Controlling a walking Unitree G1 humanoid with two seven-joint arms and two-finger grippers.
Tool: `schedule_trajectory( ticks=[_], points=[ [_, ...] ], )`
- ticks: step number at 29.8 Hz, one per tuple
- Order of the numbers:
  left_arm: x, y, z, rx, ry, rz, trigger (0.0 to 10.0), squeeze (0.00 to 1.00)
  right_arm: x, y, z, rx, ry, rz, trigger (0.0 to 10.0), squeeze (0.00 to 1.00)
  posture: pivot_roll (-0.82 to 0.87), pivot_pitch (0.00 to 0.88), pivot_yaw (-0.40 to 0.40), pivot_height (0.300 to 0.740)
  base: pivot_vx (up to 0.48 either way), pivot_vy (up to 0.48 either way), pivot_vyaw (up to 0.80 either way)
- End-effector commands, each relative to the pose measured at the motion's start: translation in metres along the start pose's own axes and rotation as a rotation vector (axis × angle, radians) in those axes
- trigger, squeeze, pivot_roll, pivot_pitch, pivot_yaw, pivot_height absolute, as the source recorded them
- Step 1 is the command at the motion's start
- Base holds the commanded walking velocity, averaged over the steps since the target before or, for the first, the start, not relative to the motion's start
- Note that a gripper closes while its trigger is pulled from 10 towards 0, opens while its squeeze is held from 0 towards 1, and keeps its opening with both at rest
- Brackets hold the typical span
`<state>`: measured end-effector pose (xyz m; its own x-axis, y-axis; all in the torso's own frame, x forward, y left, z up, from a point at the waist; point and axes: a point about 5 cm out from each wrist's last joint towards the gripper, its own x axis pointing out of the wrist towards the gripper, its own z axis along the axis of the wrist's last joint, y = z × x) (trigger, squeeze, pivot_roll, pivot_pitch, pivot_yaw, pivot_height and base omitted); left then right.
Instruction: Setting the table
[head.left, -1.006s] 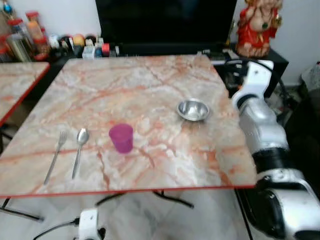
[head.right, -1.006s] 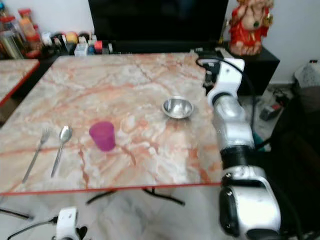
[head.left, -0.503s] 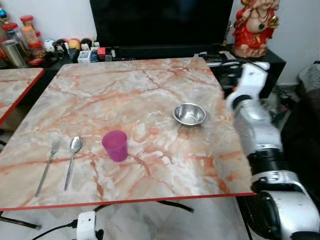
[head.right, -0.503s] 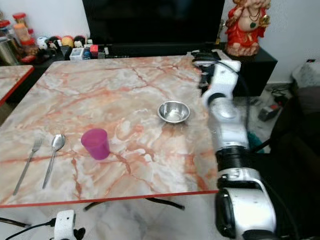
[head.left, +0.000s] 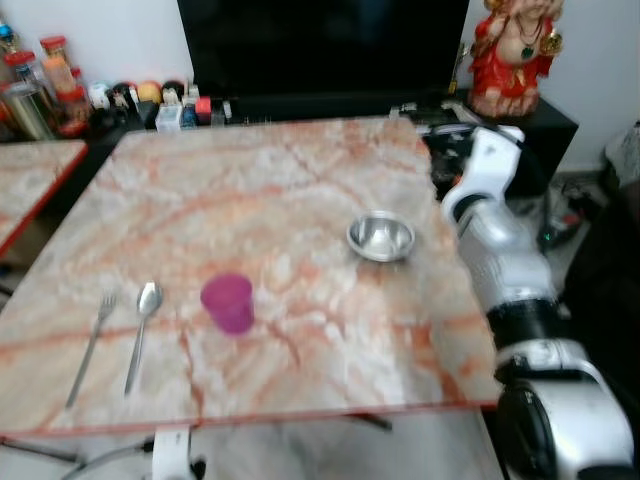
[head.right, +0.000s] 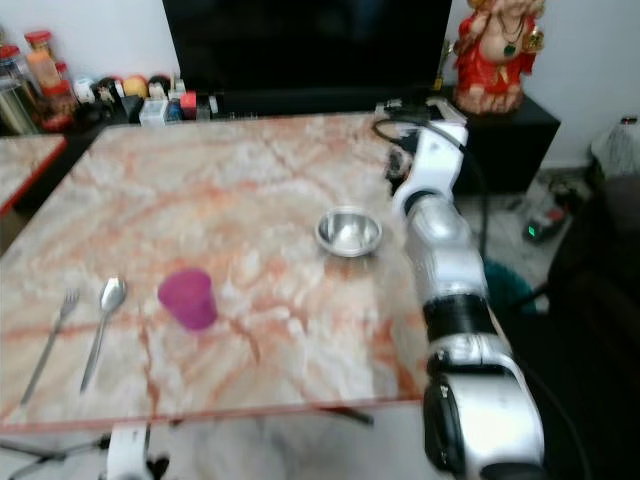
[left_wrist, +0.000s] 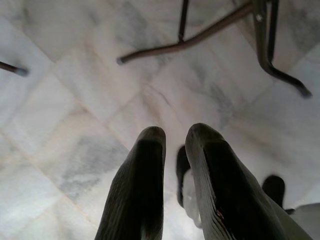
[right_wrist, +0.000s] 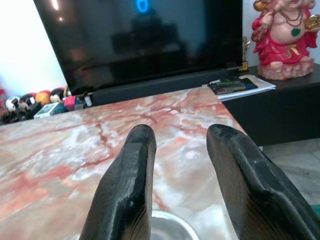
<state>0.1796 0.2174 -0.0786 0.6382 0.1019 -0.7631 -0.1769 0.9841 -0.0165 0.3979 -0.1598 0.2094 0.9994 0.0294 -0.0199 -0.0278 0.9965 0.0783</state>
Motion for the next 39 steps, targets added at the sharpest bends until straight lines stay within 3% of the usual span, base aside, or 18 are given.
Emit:
schedule_trajectory(
  ticks=[1, 17, 25, 26, 27, 29, 39],
  points=[
    [0.0, -0.003, -0.001, -0.009, 0.005, -0.004, 10.0, 0.0, 0.0, -0.007, 0.011, 0.005, -0.026, -0.017, 10.0, 0.0, -0.02, 0.0, 0.036, 0.728, 0.274, 0.0, 0.0],
    [0.0, -0.003, -0.001, -0.007, 0.007, 0.0, 10.0, 0.0, 0.001, -0.009, 0.007, 0.057, -0.001, -0.028, 10.0, 0.0, -0.02, 0.0, 0.041, 0.728, 0.272, 0.0, 0.0],
    [0.0, -0.001, -0.001, -0.002, 0.008, 0.009, 10.0, 0.0, 0.004, -0.009, 0.002, 0.075, 0.044, -0.038, 10.0, 0.0, -0.01, 0.0, 0.045, 0.728, 0.0, 0.0, 0.0],
    [0.0, 0.0, -0.001, -0.002, 0.008, 0.009, 10.0, 0.0, 0.004, -0.009, 0.002, 0.082, 0.044, -0.037, 10.0, 0.35, -0.01, 0.0, 0.045, 0.728, 0.0, 0.0, 0.0],
    [0.0, 0.0, -0.001, -0.002, 0.008, 0.009, 10.0, 0.0, 0.004, -0.009, 0.002, 0.086, 0.045, -0.037, 10.0, 0.79, -0.01, 0.0, 0.045, 0.728, 0.0, 0.0, 0.0],
    [0.0, 0.001, -0.001, -0.002, 0.008, 0.01, 10.0, 0.0, 0.006, -0.011, 0.001, 0.098, 0.066, -0.054, 10.0, 1.0, -0.01, 0.0, 0.048, 0.728, 0.0, 0.0, 0.0],
    [-0.001, 0.003, -0.001, 0.002, 0.01, 0.003, 10.0, 0.0, 0.012, -0.012, -0.008, 0.191, 0.142, -0.088, 10.0, 1.0, -0.01, 0.0, 0.053, 0.728, 0.0, 0.0, 0.0]
  ],
)
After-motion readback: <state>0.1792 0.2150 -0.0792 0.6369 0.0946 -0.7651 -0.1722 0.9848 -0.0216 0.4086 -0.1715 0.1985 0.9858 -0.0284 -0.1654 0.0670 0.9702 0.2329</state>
